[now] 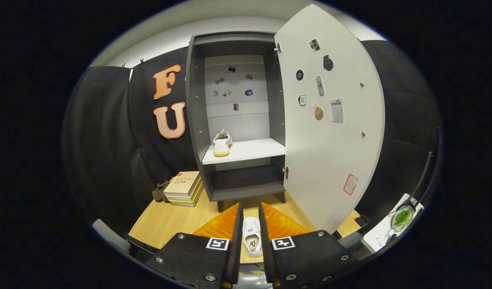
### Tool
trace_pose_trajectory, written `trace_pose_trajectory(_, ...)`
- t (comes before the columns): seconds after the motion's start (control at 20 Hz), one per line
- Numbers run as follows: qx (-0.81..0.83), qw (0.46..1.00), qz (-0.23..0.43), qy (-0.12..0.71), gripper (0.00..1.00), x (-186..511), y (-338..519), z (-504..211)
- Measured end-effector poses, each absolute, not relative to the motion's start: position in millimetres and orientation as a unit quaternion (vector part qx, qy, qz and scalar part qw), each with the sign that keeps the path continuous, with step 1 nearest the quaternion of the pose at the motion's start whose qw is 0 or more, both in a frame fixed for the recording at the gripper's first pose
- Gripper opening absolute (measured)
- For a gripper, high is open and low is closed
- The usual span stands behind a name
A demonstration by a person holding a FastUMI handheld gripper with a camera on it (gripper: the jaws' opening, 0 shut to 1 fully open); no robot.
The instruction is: Open the shoe cabinet door, grab the shoes and put them into the shoe cabinet, then close the shoe cabinet door.
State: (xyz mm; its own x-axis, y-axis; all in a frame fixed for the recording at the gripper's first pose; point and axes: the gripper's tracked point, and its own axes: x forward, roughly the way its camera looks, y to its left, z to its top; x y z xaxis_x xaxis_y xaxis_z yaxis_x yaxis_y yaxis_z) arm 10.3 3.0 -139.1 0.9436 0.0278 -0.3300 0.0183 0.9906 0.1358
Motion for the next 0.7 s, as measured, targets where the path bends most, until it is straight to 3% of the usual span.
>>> trace_pose_trajectory(0.7,0.09,0.939,0.048,0.329,0.27,41.5,60.3,-331.7)
